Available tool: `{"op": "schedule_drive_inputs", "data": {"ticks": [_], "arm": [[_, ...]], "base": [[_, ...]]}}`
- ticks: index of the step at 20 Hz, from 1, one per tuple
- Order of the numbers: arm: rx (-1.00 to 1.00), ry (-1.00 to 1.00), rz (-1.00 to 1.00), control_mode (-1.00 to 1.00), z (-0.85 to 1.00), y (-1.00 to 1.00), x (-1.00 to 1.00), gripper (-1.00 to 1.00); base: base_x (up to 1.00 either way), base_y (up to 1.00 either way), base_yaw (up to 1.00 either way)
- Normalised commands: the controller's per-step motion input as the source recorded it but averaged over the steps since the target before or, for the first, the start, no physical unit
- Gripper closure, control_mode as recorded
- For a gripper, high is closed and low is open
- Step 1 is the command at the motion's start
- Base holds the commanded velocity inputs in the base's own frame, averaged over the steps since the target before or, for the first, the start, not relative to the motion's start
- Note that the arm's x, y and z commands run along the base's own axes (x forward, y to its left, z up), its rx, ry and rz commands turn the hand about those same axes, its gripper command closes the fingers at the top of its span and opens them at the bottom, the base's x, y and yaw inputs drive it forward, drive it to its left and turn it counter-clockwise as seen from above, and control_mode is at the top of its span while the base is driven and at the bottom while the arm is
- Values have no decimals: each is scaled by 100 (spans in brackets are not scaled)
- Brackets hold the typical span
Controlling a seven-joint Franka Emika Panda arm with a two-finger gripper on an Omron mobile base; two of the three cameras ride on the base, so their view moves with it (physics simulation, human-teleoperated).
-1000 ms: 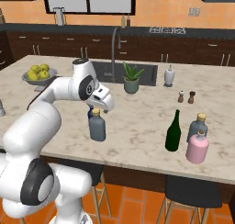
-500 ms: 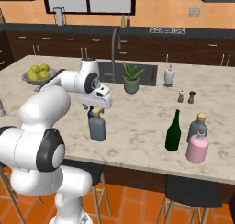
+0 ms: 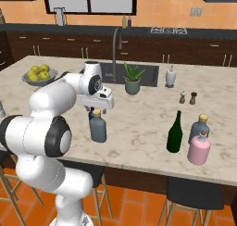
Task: Move the plastic bottles in the middle to the plastics group, and the glass bottles in the middle to the glass group.
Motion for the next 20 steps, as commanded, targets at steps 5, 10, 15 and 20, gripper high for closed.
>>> {"op": "schedule_drive_inputs", "data": {"ticks": [5,10,15,20], "arm": [[0,0,3,-100,-22,0,5,-100],[0,-1,0,-100,-6,0,-15,-100],[0,-1,0,-100,-3,-2,-11,-100],[0,0,0,-100,-15,1,12,100]], "base": [[0,0,0],[0,0,0],[0,0,0],[0,0,0]]}}
